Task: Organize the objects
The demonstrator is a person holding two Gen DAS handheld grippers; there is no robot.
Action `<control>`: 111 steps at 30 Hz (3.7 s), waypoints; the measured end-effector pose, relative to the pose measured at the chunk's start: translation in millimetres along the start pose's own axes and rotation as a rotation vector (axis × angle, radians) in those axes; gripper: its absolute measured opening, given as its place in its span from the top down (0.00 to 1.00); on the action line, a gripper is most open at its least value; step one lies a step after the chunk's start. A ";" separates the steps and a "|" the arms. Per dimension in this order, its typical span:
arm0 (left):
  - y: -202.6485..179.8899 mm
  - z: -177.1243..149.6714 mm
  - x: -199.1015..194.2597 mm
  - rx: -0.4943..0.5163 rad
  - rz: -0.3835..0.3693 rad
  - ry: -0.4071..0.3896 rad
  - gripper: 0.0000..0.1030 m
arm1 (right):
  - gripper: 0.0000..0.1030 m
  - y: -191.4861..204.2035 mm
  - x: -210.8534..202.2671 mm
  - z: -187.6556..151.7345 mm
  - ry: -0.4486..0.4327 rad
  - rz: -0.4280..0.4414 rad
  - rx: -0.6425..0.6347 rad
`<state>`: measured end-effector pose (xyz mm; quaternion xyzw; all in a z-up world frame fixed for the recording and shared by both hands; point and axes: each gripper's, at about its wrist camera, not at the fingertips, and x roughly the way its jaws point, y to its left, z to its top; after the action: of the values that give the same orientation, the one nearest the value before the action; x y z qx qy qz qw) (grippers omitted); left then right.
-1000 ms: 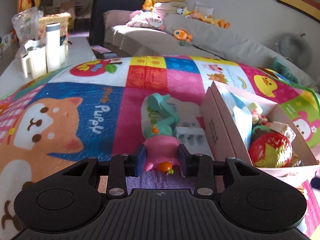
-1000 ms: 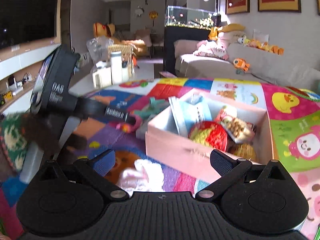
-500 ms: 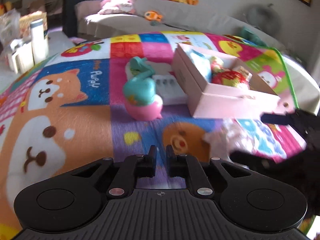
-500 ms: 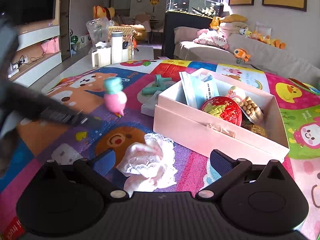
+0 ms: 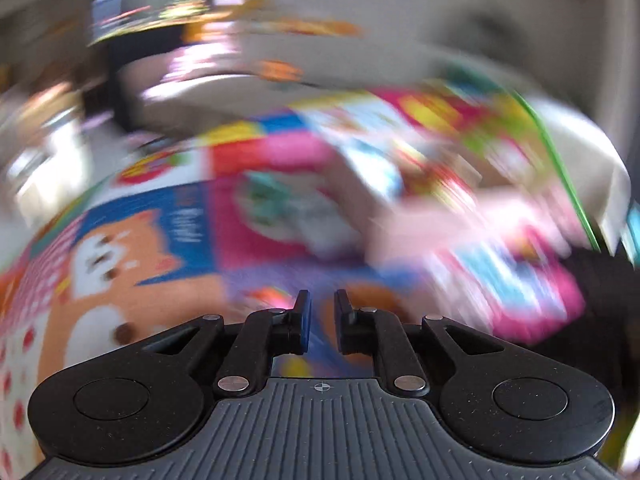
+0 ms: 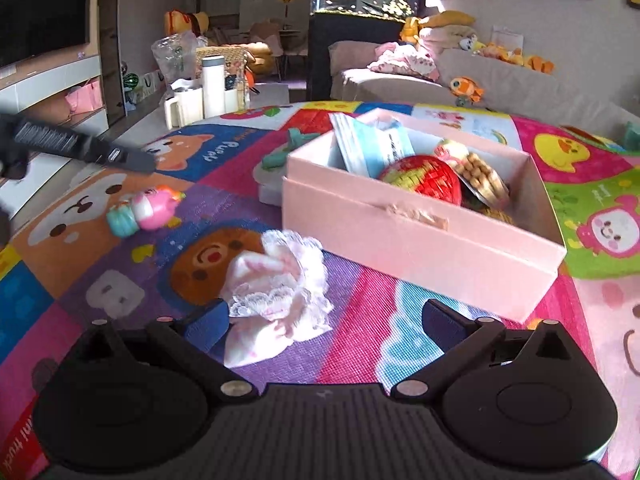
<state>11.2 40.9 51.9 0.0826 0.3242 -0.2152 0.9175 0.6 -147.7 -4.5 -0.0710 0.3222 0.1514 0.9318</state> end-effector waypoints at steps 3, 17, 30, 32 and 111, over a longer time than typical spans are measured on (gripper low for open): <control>-27.4 -17.3 16.9 0.114 -0.062 0.120 0.82 | 0.00 -11.4 4.6 0.3 0.019 0.020 0.062; -52.3 -11.2 50.8 0.048 -0.102 0.092 0.81 | 0.00 -60.8 7.2 -3.9 0.001 0.046 0.370; -53.7 1.5 70.4 0.014 0.003 0.056 0.77 | 0.00 -58.9 7.1 -3.2 -0.006 0.023 0.375; -46.6 2.1 70.4 -0.008 0.054 0.060 0.75 | 0.00 -58.7 7.3 -3.4 -0.008 0.022 0.377; 98.1 -60.7 -54.2 -0.487 0.055 -0.163 0.50 | 0.89 61.3 133.1 207.1 0.318 0.292 0.116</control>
<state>-16.6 164.7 40.2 -0.1496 0.2890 -0.1115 0.9390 199.7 -10.8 72.5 0.0069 0.4801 0.2526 0.8400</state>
